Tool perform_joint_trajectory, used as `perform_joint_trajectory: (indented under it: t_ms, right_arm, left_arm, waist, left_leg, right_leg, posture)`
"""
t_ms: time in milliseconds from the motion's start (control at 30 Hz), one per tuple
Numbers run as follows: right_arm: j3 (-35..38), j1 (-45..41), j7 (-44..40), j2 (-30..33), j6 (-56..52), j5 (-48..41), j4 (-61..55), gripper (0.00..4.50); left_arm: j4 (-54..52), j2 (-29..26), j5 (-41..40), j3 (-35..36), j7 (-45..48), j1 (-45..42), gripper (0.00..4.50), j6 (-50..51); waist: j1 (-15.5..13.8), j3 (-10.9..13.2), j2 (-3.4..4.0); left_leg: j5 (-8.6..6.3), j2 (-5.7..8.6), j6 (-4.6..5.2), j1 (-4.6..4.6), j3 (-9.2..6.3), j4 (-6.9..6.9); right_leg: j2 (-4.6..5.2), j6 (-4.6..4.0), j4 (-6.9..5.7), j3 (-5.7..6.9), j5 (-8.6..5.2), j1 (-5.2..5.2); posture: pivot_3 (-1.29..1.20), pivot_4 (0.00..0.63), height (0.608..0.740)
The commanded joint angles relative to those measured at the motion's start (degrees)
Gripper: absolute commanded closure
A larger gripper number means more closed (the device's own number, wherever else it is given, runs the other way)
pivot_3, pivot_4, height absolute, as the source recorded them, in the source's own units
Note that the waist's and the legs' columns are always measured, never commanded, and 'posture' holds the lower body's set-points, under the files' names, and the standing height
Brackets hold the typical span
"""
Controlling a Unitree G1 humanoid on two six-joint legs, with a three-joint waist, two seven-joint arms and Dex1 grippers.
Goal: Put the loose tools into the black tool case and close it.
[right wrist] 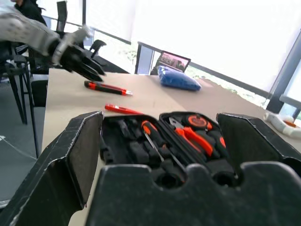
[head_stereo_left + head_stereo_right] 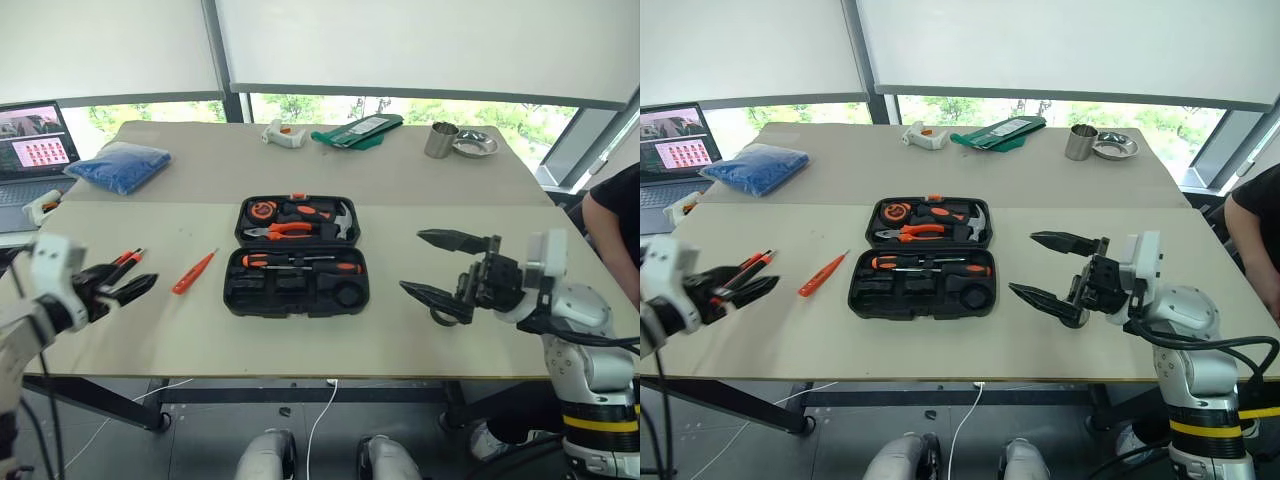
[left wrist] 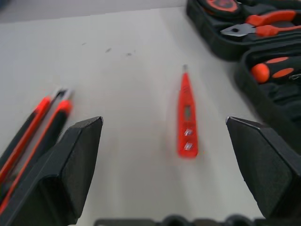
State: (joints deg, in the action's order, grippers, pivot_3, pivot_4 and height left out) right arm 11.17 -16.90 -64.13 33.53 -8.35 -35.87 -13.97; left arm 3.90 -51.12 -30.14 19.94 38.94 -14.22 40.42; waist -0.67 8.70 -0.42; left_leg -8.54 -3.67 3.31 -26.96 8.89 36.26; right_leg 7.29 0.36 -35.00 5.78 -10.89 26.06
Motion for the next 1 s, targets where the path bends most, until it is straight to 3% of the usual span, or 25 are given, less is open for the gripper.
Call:
perform_joint_trajectory:
  t_ms: [33, 200, 333, 600, 700, 767, 1000]
  right_arm:
    - [-0.7, -0.3, 0.6, -0.1, 0.4, -0.3, -1.5, 0.03]
    - [-2.0, -1.1, 0.6, 0.2, 2.5, 2.0, -0.7, 0.03]
    - [-1.5, -1.1, 0.8, 0.8, 3.0, 2.9, 0.2, 0.0]
    - [-1.6, -0.7, 0.8, 1.2, 3.0, 3.1, 0.1, 0.0]
    - [-1.2, 0.1, 1.0, 1.5, 2.7, 2.7, -0.9, 0.0]
    - [-0.6, 0.5, 1.0, 2.4, 1.6, 2.0, -1.5, 0.0]
    - [1.1, 2.9, 1.3, 6.0, -2.6, -0.2, -3.4, 0.0]
  left_arm:
    - [6.6, 1.2, 5.1, -6.9, 0.2, -6.2, 0.0, -0.7]
    - [15.7, 4.3, 10.2, -12.1, 0.4, -12.7, 0.0, -5.2]
    - [21.9, 6.8, 13.0, -15.4, 3.3, -15.6, 1.1, -8.3]
    - [25.9, 9.0, 13.4, -14.1, 6.7, -17.6, 4.05, -12.9]
    - [27.3, 9.0, 14.0, -12.3, 9.2, -19.1, 4.02, -24.6]
    - [27.0, 9.1, 13.1, -12.7, 15.9, -20.7, 4.02, -31.7]
    - [29.0, 9.4, 16.9, -21.3, 34.1, -31.2, 4.02, -42.4]
  waist:
    - [0.1, 0.0, -0.08]
    - [0.1, 0.2, -0.26]
    - [0.0, 0.2, -0.28]
    - [-0.7, 0.2, -0.28]
    - [-0.9, 0.2, -0.29]
    - [-0.9, 0.2, -0.32]
    - [-1.4, 0.2, -0.4]
  left_leg:
    - [-0.01, -0.01, 0.0, -0.04, 0.08, 0.0]
    - [0.0, -0.06, 0.02, -0.08, 0.19, 0.19]
    - [0.0, -0.18, 0.0, -0.08, 0.15, 0.44]
    - [-0.01, -0.12, 0.0, 0.02, 0.09, 0.56]
    - [-0.01, -0.12, 0.01, -0.02, 0.1, 0.59]
    - [-0.01, -0.12, 0.01, -0.1, 0.1, 0.61]
    - [-0.02, -0.1, 0.04, -0.32, 0.14, 0.82]
  right_leg:
    - [-0.09, 0.18, 0.0, -0.03, 0.11, 0.03]
    - [-0.31, 0.2, -0.12, -0.04, 0.11, 0.04]
    - [-0.31, 0.17, -0.21, -0.04, 0.15, 0.01]
    - [-0.08, -0.05, -0.12, -0.03, 0.12, 0.04]
    - [-0.08, -0.07, -0.12, -0.01, 0.14, 0.05]
    - [-0.08, -0.09, -0.12, -0.01, 0.15, 0.04]
    - [-0.1, -0.06, -0.16, 0.0, 0.21, -0.01]
  posture:
    - [0.0, 0.15, 0.74]
    - [0.0, 0.15, 0.74]
    - [0.0, 0.15, 0.74]
    - [0.0, 0.15, 0.74]
    - [0.0, 0.15, 0.74]
    - [0.0, 0.15, 0.74]
    - [0.0, 0.15, 0.74]
